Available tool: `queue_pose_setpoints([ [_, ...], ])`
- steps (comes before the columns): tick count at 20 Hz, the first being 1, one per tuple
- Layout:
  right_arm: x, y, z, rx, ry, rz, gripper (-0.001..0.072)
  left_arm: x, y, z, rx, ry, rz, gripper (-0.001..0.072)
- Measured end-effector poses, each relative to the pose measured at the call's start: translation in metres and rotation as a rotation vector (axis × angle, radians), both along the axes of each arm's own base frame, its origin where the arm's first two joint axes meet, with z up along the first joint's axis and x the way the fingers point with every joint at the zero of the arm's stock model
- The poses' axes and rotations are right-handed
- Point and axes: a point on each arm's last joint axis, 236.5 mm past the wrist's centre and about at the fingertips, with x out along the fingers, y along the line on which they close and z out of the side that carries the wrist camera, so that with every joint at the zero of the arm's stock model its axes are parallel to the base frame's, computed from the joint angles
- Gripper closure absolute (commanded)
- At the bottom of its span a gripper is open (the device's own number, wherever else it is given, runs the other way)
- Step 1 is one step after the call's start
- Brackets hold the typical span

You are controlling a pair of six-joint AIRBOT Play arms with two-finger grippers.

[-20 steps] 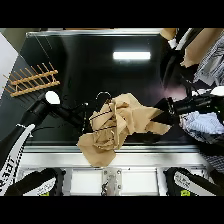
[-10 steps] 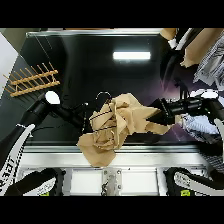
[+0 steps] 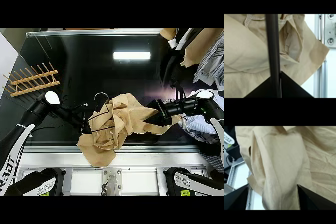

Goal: Fold the clothes and pants, and hang the long-sleeved shirts on hangers.

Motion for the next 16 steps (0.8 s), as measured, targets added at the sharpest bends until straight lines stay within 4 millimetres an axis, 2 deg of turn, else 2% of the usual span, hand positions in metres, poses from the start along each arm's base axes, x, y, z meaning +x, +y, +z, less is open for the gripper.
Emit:
queue_pose_setpoints([
  [11,-0.0009,0.0004,0.0007,0.003,0.005,0.003,0.0056,0.0009,-0.0018,0.0008,-0.008,-0.001,0.005,0.0695],
  [12,-0.0009,0.0004,0.0007,0.003,0.006,0.003,0.0075,0.0009,-0.0018,0.0009,-0.008,-0.001,0.005,0.0695],
  [13,-0.0009,0.0004,0.0007,0.002,0.008,0.002,0.0306,0.0009,-0.0018,0.0009,-0.008,-0.001,0.005,0.0695],
  [14,-0.0009,0.0004,0.0007,0.002,0.008,0.002,0.064,0.001,-0.0019,0.0009,-0.008,-0.002,0.006,0.0695],
  [15,-0.0009,0.0004,0.0007,0.002,0.008,0.002,0.0699,0.001,-0.0019,0.0009,-0.008,-0.002,0.006,0.0696],
  [16,-0.0017,0.0005,0.0013,0.005,0.006,0.006,0.0699,0.0004,-0.002,0.0011,-0.009,0.002,0.006,0.0695],
])
